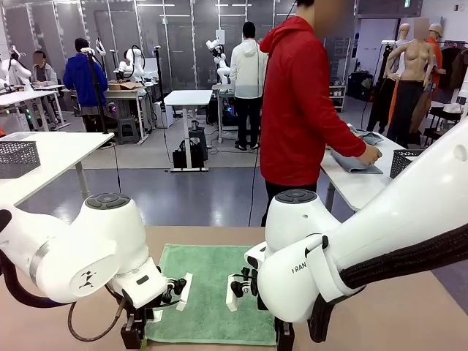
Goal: Fold the towels and place them in the basket.
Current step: When a person lays out a Towel with hook on the table, fold it in half twice.
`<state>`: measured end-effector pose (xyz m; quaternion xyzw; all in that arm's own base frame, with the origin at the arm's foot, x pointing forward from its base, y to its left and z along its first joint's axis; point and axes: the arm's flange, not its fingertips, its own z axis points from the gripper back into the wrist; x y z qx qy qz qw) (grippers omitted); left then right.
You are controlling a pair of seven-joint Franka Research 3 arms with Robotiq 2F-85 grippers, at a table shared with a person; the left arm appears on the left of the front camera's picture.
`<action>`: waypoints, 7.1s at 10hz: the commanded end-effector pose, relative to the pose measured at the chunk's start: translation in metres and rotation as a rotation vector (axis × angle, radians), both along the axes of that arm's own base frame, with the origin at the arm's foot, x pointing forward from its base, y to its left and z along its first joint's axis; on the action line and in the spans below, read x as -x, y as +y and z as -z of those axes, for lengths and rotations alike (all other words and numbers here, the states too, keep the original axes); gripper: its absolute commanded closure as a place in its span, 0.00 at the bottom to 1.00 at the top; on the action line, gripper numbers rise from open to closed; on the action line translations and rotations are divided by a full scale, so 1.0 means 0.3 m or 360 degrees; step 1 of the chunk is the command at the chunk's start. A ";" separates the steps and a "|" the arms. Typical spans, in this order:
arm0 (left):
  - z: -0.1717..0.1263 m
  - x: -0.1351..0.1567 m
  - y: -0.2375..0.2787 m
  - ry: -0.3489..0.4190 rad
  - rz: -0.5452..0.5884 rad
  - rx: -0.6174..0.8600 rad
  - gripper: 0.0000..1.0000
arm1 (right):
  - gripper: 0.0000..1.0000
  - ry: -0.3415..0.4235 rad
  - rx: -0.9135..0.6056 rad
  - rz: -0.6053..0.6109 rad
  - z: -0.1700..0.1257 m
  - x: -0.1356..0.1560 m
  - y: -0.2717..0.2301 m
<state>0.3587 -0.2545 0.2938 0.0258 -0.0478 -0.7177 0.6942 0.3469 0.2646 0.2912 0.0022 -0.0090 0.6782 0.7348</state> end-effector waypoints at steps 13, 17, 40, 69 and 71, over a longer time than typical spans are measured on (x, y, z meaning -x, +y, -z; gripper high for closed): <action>0.008 -0.008 0.008 -0.0018 -0.0041 -0.0063 0.57 | 0.53 0.0093 0.0025 -0.0027 -0.026 -0.036 0.002; 0.011 -0.007 0.013 -0.0029 -0.0047 -0.0070 0.57 | 0.73 0.0086 0.0017 -0.0019 0.001 -0.054 -0.003; -0.192 -0.093 0.071 -0.0142 -0.0034 0.0011 0.93 | 0.93 0.0002 0.0011 0.0028 -0.252 -0.103 0.000; -0.172 -0.746 -0.095 -0.0139 -0.0366 -0.0078 0.93 | 0.93 -0.0080 0.0009 0.0108 -0.206 -0.809 0.043; -0.150 -0.763 -0.080 -0.0157 -0.0391 -0.0053 0.93 | 0.93 -0.0102 0.0017 0.0124 -0.195 -0.829 0.035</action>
